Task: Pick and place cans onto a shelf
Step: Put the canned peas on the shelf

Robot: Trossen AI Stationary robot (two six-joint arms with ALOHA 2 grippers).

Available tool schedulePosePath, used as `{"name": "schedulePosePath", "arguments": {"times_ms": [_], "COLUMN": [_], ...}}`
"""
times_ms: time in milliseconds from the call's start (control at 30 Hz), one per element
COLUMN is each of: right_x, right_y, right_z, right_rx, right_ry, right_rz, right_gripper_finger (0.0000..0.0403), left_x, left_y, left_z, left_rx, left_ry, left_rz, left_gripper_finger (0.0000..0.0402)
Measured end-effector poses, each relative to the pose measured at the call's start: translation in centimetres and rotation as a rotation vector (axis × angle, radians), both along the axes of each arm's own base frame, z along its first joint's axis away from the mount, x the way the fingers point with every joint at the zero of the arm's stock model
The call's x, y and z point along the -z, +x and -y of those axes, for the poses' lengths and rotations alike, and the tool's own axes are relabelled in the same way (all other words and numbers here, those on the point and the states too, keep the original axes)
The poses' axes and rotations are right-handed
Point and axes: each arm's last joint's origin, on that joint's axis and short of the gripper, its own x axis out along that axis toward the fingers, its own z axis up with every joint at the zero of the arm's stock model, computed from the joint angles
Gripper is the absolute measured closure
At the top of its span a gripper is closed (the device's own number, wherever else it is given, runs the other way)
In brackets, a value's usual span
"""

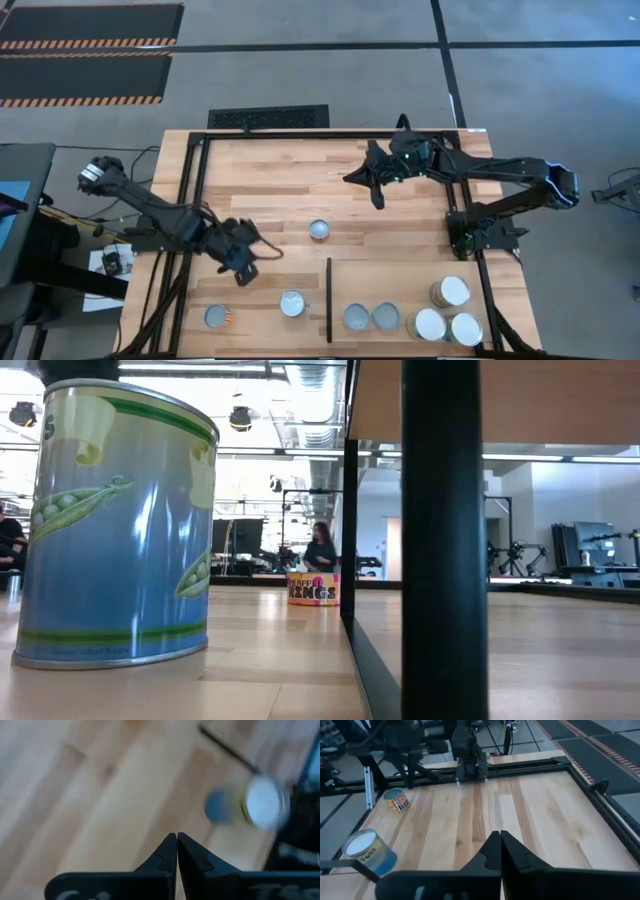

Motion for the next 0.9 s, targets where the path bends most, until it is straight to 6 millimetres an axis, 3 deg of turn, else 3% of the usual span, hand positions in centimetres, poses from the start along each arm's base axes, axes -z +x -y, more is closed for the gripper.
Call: {"name": "schedulePosePath", "arguments": {"times_ms": [300,467,600,900], "right_x": [0.3,0.1,0.0,0.0], "right_y": [0.8,0.9,0.8,0.8], "right_z": [-2.8,-3.1,-2.9,-2.8], "right_rx": [0.001,0.005,0.028,0.020], "right_ry": [-0.009,0.001,-0.002,-0.019], "right_rz": [-0.022,-0.003,0.003,0.007], "right_gripper_finger": [0.0395,0.0396,0.0396,0.0396], "left_x": [0.3,-1.5,-2.5,-4.0], "left_y": [1.6,2.7,3.8,8.2], "left_z": [5.0,7.7,9.1,12.6], "left_rx": [0.172,0.144,0.019,-0.052], "left_ry": [-0.077,-0.147,-0.154,-0.203], "left_rz": [-0.112,-0.101,-0.142,-0.156], "left_gripper_finger": [0.0402,0.0402,0.0400,0.0324]}}
